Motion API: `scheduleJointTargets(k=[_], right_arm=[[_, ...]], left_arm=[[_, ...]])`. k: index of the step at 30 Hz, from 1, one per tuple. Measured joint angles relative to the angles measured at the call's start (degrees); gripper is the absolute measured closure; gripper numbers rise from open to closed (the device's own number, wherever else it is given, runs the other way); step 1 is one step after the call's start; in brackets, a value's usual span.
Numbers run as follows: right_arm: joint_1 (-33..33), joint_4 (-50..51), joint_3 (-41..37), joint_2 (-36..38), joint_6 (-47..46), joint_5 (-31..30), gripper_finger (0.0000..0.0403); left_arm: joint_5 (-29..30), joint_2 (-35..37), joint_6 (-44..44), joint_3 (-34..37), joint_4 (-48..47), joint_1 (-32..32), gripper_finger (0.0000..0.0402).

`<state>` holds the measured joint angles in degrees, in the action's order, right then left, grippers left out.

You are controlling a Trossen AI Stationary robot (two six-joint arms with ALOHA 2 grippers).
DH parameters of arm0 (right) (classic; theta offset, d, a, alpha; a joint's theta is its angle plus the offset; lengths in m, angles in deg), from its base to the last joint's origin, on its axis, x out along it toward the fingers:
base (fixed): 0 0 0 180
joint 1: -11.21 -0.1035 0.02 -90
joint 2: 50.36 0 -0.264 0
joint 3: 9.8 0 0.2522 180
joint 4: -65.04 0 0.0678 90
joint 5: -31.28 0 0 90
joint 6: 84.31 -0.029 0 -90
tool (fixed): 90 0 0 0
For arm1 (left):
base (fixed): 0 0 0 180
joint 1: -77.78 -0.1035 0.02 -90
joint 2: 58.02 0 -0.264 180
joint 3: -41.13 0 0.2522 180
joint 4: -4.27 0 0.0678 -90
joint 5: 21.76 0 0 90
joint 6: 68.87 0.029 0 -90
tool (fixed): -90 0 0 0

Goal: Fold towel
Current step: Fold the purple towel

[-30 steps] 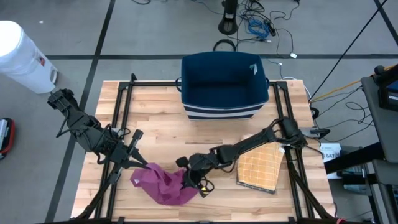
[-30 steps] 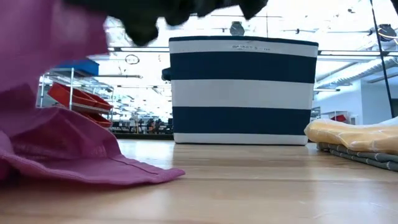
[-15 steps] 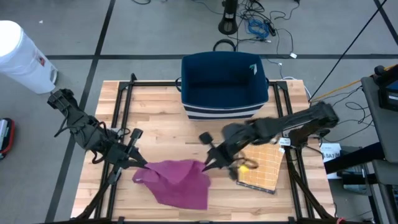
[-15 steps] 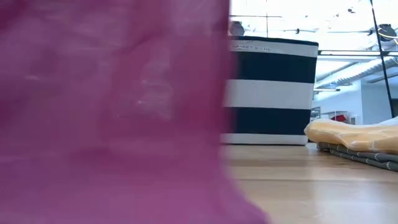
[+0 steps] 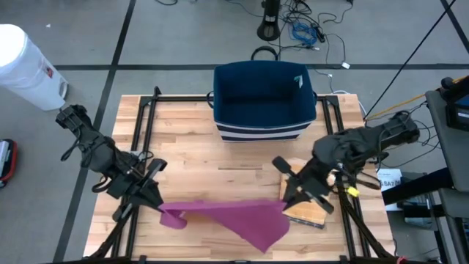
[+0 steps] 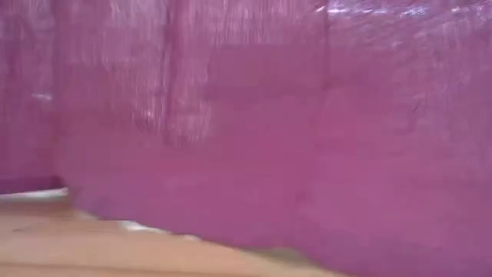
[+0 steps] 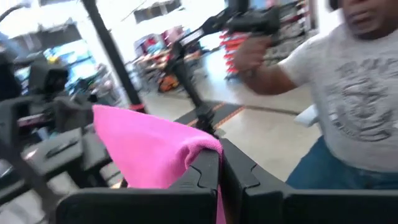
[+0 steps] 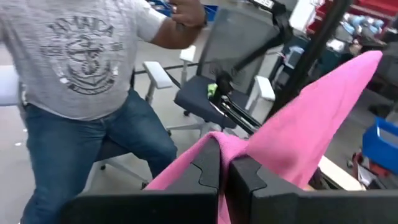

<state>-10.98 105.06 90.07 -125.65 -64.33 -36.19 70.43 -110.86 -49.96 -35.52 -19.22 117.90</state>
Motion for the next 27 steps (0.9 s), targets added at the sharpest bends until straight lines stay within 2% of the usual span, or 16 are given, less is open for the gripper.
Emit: scheduleJointTargets(k=[9, 15, 18, 24, 27], right_arm=[[-1.91, 1.51, 0.00, 2.82, 3.32, -0.28, 0.0403], [-1.86, 4.42, 0.00, 3.23, 4.49, -0.48, 0.0403], [-0.95, 7.71, 0.00, 3.31, 3.07, -3.63, 0.0403], [2.10, 13.40, 0.00, 2.90, 0.79, -16.71, 0.0403], [3.97, 16.61, 0.00, 1.94, 0.72, -21.25, 0.0403]], left_arm=[[-4.30, -0.04, 3.76, 0.00, 3.42, -0.02, 0.0401], [-4.55, -0.04, 3.70, 0.00, 0.56, -0.87, 0.0401], [-3.94, -0.01, 2.34, 0.00, -2.67, -2.15, 0.0401], [9.50, 0.09, 1.48, 0.00, -13.88, -7.27, 0.0401], [14.14, -0.06, 0.75, 0.00, -19.24, -11.09, 0.0401]])
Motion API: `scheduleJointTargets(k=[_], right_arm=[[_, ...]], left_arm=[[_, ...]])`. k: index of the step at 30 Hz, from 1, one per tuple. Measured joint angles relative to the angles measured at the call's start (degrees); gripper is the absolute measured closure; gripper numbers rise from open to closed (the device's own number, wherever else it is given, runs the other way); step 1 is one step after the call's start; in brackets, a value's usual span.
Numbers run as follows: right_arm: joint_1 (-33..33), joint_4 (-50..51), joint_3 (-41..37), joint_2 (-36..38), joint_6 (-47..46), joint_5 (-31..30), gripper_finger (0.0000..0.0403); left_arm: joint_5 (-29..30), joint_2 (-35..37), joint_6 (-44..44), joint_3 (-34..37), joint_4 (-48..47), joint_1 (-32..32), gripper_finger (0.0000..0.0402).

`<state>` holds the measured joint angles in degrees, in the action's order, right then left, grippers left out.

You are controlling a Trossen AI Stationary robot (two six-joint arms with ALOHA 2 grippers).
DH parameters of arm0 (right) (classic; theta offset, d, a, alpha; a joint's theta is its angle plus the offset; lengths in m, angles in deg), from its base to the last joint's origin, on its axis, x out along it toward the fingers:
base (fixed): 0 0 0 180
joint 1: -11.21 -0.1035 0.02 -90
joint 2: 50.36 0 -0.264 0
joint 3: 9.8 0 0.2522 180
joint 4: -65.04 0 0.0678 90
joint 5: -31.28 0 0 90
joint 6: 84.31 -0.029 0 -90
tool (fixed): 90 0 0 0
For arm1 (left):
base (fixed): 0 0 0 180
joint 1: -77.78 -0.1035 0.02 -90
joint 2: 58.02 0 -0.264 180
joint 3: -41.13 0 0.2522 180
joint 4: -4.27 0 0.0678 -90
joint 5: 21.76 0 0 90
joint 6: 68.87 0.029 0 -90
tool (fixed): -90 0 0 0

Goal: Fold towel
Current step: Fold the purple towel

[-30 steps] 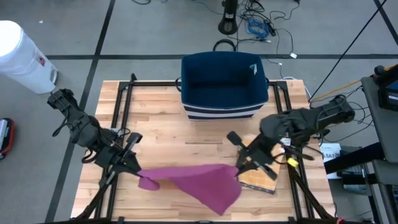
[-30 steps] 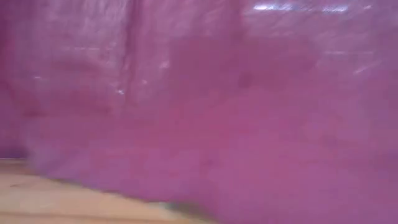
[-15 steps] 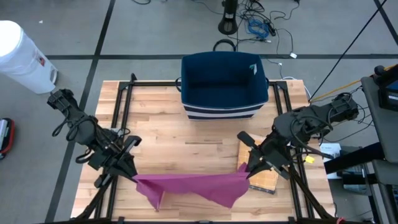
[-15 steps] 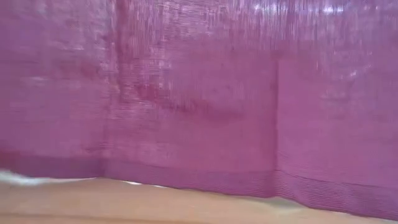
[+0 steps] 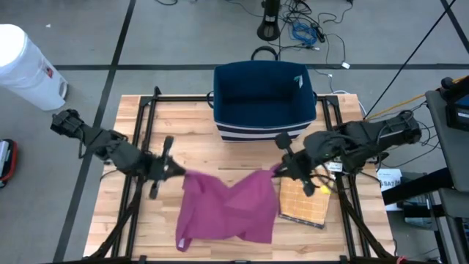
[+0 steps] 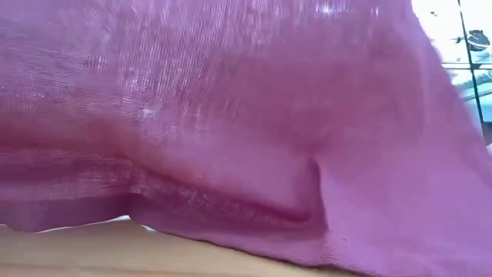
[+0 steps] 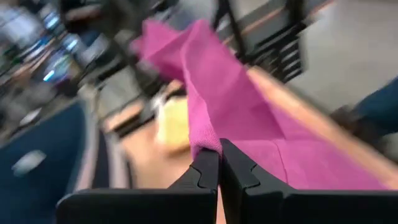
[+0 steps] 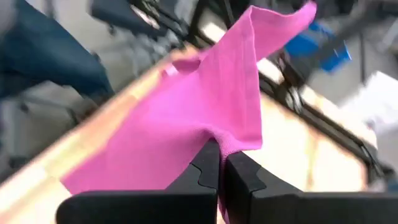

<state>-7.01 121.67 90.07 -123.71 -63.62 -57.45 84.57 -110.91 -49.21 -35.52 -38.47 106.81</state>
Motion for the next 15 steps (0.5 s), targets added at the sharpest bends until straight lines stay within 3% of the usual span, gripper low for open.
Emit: scheduleJointTargets(k=[6, 11, 15], right_arm=[[4.25, 4.98, -0.53, -3.53, -0.32, -7.84, 0.0403], [6.82, 10.28, -0.64, -6.89, -1.82, -19.43, 0.0403], [8.63, 11.98, -0.68, -8.57, -2.45, -20.91, 0.0403]], left_arm=[[4.87, -2.41, -1.90, 0.00, -8.67, -8.09, 0.0401], [9.32, -6.02, -2.65, 0.00, -14.87, -12.65, 0.0401], [10.51, -9.68, -2.79, 0.00, -18.11, -16.01, 0.0401]])
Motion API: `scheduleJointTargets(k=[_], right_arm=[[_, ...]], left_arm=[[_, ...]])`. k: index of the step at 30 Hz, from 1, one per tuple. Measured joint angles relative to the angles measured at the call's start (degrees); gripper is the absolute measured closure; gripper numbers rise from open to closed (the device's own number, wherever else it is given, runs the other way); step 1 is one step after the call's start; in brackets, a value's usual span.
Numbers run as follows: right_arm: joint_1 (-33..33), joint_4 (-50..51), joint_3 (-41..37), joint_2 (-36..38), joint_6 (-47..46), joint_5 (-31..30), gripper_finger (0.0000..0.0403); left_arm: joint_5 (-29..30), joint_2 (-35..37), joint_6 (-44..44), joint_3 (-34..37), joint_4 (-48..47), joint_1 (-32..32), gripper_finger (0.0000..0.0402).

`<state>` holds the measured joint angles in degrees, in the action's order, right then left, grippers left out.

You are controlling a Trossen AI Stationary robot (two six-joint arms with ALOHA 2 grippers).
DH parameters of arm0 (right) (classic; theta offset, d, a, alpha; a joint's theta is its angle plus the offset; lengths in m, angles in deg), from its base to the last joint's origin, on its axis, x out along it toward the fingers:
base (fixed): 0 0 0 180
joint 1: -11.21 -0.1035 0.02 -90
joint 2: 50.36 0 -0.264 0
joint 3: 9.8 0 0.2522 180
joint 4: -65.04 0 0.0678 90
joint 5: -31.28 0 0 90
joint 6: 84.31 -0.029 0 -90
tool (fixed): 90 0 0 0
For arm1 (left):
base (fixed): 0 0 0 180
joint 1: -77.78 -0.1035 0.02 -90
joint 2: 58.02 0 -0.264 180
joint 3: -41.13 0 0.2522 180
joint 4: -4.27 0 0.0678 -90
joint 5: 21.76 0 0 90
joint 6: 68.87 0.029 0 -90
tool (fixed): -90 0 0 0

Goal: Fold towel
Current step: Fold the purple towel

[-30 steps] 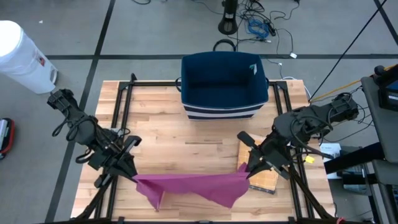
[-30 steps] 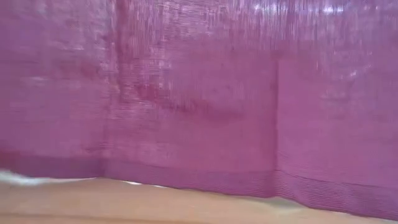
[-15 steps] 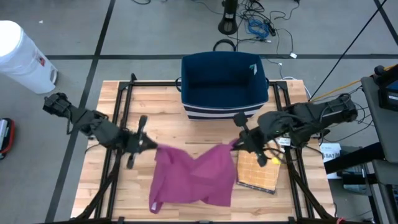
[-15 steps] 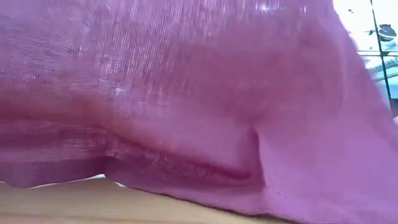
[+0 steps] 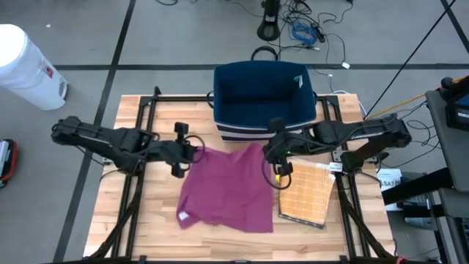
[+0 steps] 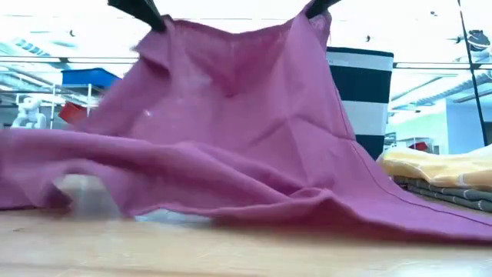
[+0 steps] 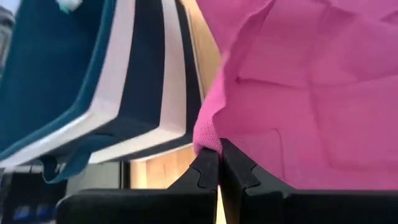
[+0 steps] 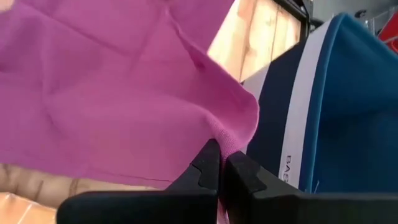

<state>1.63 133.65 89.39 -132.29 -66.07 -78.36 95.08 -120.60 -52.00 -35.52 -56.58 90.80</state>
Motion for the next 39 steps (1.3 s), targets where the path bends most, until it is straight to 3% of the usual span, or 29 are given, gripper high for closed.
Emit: scheduleJointTargets(k=[19, 29, 39], right_arm=[[1.53, 3.61, -0.04, -2.53, -4.46, 3.53, 0.0403], [1.52, 3.72, -4.10, -6.14, -7.08, 8.09, 0.0403], [2.37, 0.18, -9.60, -6.11, -8.16, 5.26, 0.0403]], left_arm=[[-4.92, -7.66, 1.21, 0.00, -1.64, -2.25, 0.0401], [4.63, -7.91, 1.74, 0.00, -10.22, -2.25, 0.0401], [7.74, -13.99, 9.18, 0.00, -10.93, -4.42, 0.0401]])
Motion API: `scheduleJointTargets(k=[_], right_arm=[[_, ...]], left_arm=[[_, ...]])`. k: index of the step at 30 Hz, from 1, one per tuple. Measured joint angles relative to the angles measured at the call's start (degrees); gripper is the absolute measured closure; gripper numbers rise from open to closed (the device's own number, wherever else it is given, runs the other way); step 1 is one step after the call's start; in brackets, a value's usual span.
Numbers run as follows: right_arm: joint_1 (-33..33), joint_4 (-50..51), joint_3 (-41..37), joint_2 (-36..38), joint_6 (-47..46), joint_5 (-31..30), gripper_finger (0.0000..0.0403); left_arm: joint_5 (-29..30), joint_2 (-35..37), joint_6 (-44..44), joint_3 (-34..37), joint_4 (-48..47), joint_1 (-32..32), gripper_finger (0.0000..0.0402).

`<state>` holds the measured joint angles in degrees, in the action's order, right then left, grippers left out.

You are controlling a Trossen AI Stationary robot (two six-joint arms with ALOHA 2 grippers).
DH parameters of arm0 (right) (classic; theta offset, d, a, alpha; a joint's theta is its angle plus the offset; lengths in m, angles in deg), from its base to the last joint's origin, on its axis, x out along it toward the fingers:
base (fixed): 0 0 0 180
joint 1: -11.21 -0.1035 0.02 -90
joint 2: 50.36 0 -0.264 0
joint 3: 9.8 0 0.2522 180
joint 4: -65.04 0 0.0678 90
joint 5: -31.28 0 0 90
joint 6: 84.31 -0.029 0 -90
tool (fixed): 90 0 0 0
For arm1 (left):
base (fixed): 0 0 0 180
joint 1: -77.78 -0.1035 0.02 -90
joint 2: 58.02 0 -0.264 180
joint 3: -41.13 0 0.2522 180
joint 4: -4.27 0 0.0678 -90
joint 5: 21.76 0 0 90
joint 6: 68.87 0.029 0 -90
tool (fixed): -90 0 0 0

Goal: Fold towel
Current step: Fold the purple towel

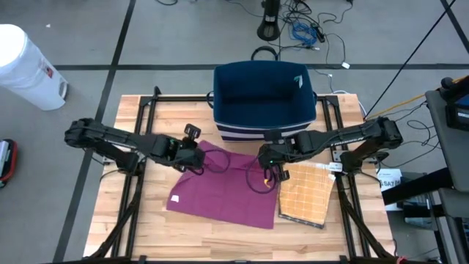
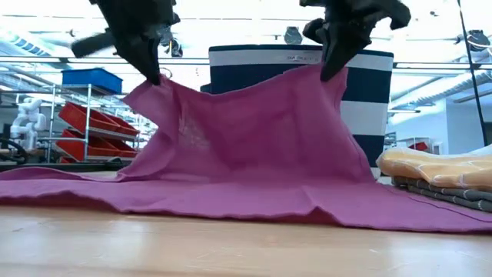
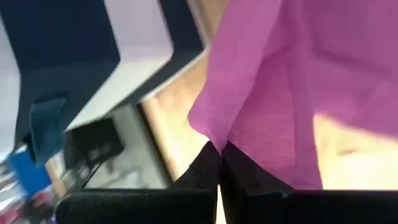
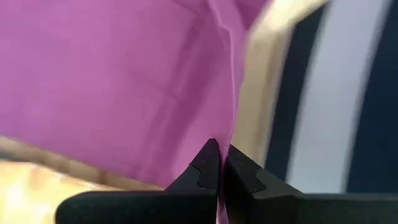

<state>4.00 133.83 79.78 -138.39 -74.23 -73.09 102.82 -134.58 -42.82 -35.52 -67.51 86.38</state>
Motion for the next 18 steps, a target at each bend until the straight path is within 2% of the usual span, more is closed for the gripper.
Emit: scheduleJointTargets(k=[4, 8, 12, 15, 18], right_arm=[[0.47, 2.86, -1.14, -0.04, -1.61, -4.90, 0.0403], [0.11, 3.56, -2.10, -0.03, -2.75, -2.16, 0.0403], [0.03, 3.52, -3.42, 0.00, -4.70, -2.90, 0.0400], [1.07, 3.56, -4.73, -0.01, -6.51, -7.59, 0.0377], [2.06, 3.59, -6.02, -0.01, -8.09, -8.66, 0.0341]], left_arm=[[5.82, -3.67, -0.01, 0.00, -0.46, -1.86, 0.0401], [4.85, -5.17, -1.72, 0.00, -0.38, -2.22, 0.0401], [4.61, -5.32, -1.69, 0.00, 1.14, -2.24, 0.0401], [6.39, -5.32, -1.48, 0.00, 1.35, -2.85, 0.0391], [6.83, -5.32, -1.62, 0.00, 1.40, -4.04, 0.0369]])
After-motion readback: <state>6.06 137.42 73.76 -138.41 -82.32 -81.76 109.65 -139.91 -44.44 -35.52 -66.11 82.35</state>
